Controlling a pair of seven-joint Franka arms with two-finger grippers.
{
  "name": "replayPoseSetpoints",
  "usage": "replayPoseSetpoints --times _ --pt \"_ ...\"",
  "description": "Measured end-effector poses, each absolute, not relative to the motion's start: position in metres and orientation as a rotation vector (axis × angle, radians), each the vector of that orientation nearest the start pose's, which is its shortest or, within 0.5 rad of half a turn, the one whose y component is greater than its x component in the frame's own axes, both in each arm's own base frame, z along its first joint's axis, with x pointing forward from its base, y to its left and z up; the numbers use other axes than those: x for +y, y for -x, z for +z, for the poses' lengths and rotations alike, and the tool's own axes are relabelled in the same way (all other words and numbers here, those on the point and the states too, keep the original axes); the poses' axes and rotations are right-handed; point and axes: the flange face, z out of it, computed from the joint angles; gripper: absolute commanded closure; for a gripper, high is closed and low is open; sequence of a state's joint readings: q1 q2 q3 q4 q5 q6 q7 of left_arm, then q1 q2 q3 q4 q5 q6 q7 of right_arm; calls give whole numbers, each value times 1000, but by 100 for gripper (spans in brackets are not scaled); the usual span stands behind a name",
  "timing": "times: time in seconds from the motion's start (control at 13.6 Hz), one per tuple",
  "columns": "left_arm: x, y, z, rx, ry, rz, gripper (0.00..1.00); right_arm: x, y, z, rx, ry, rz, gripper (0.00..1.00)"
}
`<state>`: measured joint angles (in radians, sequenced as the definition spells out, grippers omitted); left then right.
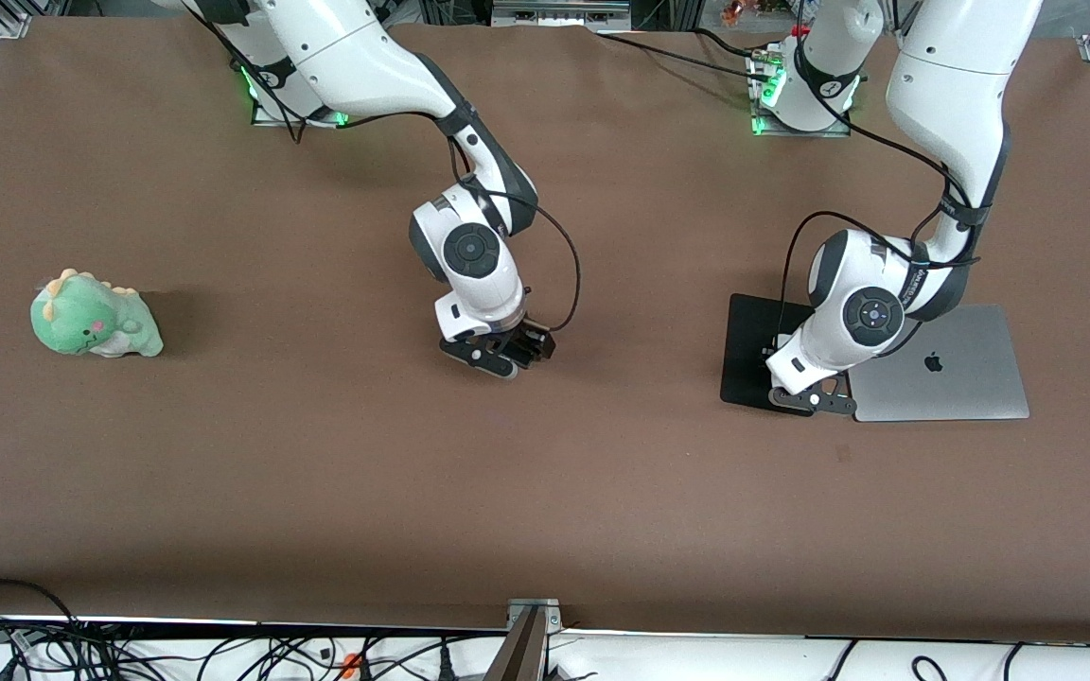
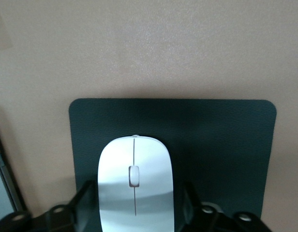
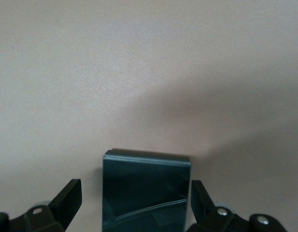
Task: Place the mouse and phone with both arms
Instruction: 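Lower the white mouse onto the black pad with the left gripper and release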
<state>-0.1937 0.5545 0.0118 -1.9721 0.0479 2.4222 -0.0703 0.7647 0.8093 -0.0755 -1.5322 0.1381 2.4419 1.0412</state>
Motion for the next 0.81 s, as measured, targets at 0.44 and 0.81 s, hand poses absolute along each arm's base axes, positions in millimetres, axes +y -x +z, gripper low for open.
replayPoseSetpoints --times 0.44,0.81 --pt "-109 -609 226 230 3095 10 0 465 -546 170 610 3006 -81 0" --pt "-96 -630 358 253 3069 145 0 464 -549 170 605 3009 -93 0"
